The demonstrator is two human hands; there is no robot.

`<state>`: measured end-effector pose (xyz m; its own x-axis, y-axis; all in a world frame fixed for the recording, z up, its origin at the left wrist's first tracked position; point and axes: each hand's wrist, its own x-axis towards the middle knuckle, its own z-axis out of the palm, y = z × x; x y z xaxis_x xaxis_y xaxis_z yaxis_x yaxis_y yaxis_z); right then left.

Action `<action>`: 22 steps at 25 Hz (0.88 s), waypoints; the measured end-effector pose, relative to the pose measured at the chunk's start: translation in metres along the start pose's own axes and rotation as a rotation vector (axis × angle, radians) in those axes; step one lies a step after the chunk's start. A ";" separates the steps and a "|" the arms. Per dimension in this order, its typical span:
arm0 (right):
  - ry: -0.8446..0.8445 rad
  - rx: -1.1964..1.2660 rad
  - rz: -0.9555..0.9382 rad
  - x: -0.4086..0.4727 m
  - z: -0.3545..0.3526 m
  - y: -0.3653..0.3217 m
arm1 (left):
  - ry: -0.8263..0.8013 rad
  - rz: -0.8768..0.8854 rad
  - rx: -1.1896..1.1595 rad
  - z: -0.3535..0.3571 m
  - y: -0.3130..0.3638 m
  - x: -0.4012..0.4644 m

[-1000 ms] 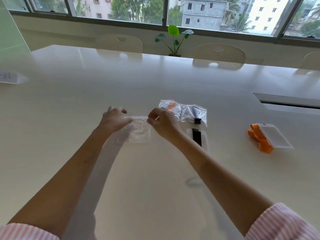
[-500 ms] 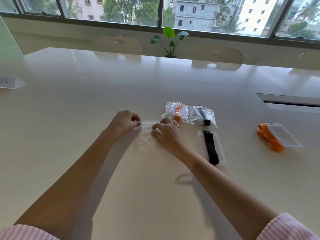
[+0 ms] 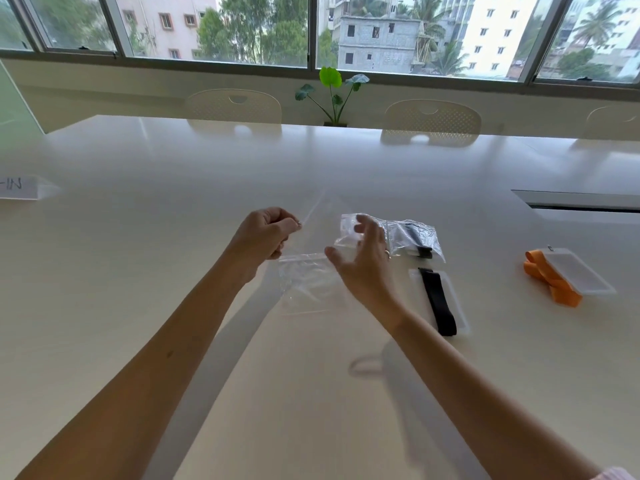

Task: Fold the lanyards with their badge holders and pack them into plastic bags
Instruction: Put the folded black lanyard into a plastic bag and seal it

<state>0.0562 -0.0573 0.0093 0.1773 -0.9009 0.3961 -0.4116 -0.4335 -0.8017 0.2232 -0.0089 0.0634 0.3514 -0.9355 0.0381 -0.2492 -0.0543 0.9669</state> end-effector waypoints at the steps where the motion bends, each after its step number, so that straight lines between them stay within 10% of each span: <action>1: -0.020 0.157 0.086 0.005 -0.008 -0.004 | -0.053 -0.027 -0.090 0.001 0.005 -0.006; 9: -0.571 0.911 0.465 0.029 -0.075 -0.001 | -0.412 0.100 -0.539 0.033 0.010 -0.032; 12: -0.518 1.102 0.458 0.029 -0.085 0.011 | -0.440 0.100 -0.538 0.043 0.009 -0.031; 22: -0.544 0.749 0.276 0.038 -0.129 0.017 | -0.512 0.112 -0.522 0.069 0.013 -0.031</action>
<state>-0.0590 -0.0965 0.0683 0.6272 -0.7778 0.0402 0.1425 0.0639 -0.9877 0.1471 -0.0042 0.0570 -0.1480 -0.9783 0.1447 0.2479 0.1049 0.9631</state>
